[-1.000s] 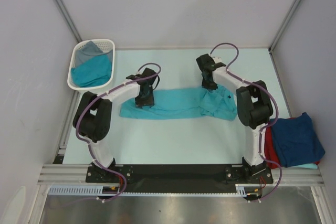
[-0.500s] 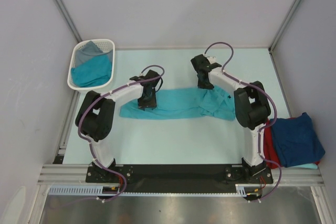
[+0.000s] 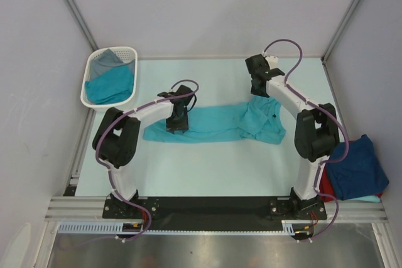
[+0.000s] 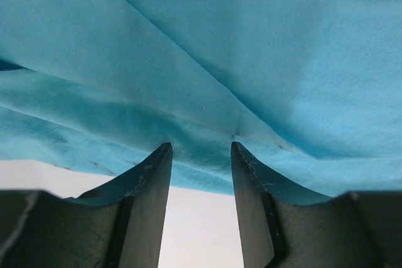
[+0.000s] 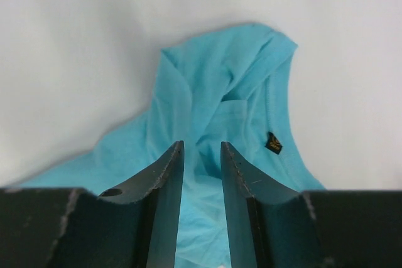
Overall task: Fold and stack the t-shirts
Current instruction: Fold the other side of the tshirt into a rectangle
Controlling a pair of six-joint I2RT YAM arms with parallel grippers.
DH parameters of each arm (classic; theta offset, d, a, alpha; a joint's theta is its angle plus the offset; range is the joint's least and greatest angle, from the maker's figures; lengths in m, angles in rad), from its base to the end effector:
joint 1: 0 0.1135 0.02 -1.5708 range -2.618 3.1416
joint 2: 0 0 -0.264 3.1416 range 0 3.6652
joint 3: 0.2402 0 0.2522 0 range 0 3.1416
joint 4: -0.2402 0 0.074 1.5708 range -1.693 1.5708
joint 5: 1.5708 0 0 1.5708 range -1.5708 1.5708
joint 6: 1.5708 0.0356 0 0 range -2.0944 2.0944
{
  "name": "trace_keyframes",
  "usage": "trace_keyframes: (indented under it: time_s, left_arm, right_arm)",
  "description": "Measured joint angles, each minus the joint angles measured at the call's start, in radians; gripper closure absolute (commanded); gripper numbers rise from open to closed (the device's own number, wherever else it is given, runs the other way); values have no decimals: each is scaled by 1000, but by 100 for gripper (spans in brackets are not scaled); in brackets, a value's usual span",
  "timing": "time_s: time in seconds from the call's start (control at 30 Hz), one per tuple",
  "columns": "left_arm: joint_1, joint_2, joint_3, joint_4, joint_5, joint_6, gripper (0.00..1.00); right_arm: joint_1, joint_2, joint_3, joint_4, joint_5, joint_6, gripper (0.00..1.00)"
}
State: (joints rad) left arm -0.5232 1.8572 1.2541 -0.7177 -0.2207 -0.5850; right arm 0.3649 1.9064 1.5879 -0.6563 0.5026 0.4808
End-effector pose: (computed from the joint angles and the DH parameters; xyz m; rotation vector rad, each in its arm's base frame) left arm 0.3134 -0.1718 0.1719 -0.1260 2.8105 0.0790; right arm 0.3961 0.1329 0.2560 0.3266 2.3755 -0.2584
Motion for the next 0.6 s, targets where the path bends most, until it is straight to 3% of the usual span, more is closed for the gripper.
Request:
trace_keyframes:
  time_s: [0.6]
  left_arm:
    - [-2, 6, 6, 0, 3, 1, 52]
  right_arm:
    - [7, 62, -18, -2, -41, -3, 60]
